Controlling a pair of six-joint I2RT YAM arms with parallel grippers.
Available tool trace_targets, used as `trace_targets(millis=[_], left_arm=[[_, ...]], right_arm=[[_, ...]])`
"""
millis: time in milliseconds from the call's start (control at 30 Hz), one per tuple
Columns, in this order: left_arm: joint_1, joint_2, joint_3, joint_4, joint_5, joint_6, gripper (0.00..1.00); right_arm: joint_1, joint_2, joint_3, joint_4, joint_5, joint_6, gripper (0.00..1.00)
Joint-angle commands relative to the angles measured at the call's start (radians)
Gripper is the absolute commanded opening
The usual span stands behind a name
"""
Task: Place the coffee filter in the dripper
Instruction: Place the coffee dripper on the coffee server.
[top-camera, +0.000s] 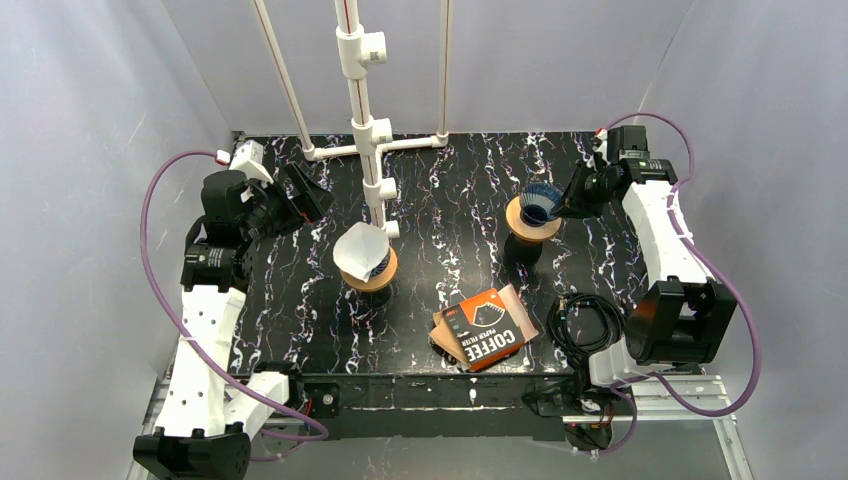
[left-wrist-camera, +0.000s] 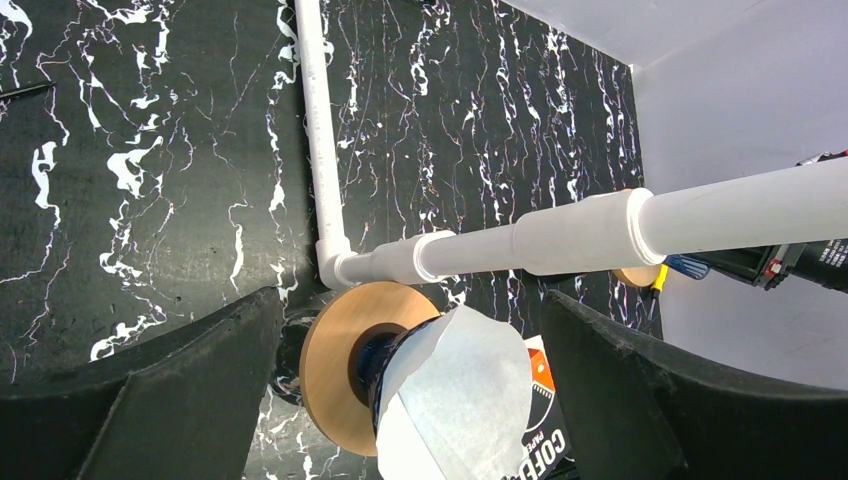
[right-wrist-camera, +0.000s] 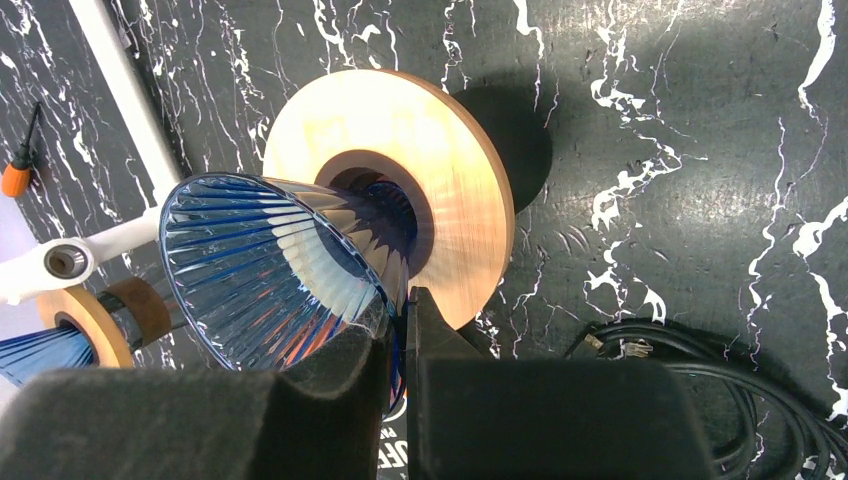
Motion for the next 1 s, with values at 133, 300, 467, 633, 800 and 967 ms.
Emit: trace_targets(millis=[133, 300, 467, 633, 800, 967], left_arm=[[0.006, -0.011, 0.024, 0.006, -0.004, -0.002, 0.99], [0.006, -0.017, 0.019, 0.009, -0.011, -0.006, 0.99], [0.006, -0.021, 0.014, 0.014, -0.013, -0.014, 1.0], [0.005, -0.021, 0.022, 0.014, -0.015, -0.008, 0.99], [0.005, -0.014, 0.038, 0.012, -0.018, 0.003, 0.99], [0.005, -0.018, 0.044, 0.012, -0.012, 0.0, 0.99]], right_arm=[[0.006, 0.001, -0.009, 0.031, -0.006, -0.009, 0.09], [0.006, 0.007, 0.018, 0.022, -0.013, -0.001, 0.27], [0.006, 0.015, 0.051, 0.006, -0.012, 0.004, 0.49], [0.006, 0.012, 0.067, 0.008, -0.003, 0.018, 0.61], [0.006, 0.018, 0.077, 0.011, 0.003, 0.021, 0.65], [0.006, 0.046, 0.089, 0.012, 0.018, 0.023, 0.69]])
